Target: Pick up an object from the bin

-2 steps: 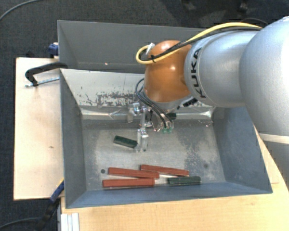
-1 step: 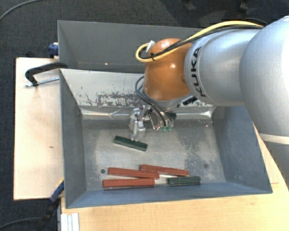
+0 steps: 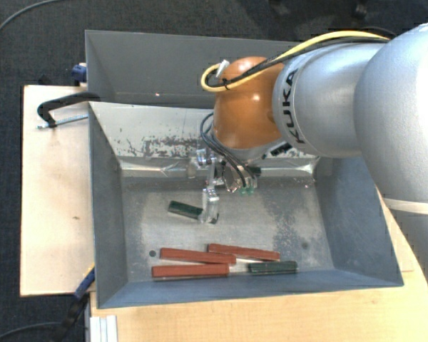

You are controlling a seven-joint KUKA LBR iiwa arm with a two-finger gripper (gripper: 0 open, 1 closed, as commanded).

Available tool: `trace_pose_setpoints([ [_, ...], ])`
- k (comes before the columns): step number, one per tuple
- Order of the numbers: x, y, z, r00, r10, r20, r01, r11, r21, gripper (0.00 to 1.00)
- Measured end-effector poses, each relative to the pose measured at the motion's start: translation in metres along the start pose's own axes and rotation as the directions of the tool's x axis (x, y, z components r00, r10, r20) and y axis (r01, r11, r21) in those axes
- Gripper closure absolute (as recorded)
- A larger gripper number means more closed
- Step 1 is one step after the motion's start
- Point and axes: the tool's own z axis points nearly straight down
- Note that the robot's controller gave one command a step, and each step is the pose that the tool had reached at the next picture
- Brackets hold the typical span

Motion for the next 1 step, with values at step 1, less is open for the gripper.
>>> trace_pose_setpoints([
  [1,0.0709,0.0052,0.0278,0.997,0.083,-0.003,-0.083,0.997,0.0,0.0],
])
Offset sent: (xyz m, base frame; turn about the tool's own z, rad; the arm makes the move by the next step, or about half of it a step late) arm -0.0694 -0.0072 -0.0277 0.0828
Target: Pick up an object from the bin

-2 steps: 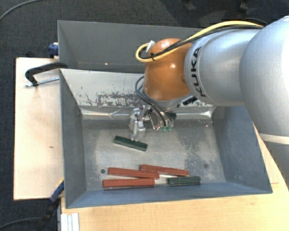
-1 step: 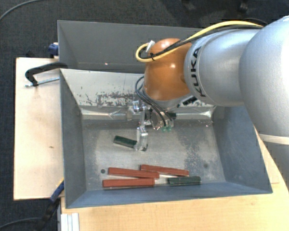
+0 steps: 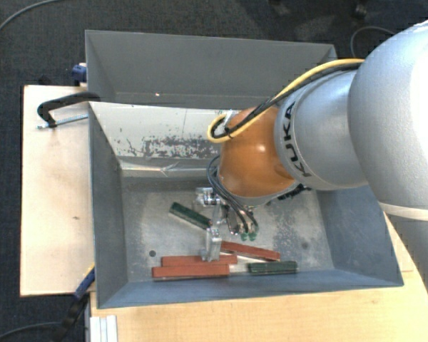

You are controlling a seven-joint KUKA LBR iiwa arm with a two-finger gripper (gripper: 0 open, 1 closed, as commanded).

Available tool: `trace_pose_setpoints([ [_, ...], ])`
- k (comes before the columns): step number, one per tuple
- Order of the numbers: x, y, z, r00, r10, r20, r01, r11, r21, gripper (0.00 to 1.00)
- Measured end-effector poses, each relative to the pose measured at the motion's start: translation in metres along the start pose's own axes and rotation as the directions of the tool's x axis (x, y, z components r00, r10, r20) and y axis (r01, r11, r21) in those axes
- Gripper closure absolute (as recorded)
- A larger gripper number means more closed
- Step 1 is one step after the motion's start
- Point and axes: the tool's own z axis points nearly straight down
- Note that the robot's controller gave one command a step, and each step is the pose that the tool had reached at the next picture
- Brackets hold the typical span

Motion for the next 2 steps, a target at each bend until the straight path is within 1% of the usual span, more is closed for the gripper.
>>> trace_pose_setpoints([
  [1,-0.002,0.0,-0.001,1.0,-0.001,0.004,0.001,1.0,0.0,1.0],
  [2,-0.006,-0.033,-0.167,1.0,0.005,0.016,-0.005,1.0,0.001,1.0],
])
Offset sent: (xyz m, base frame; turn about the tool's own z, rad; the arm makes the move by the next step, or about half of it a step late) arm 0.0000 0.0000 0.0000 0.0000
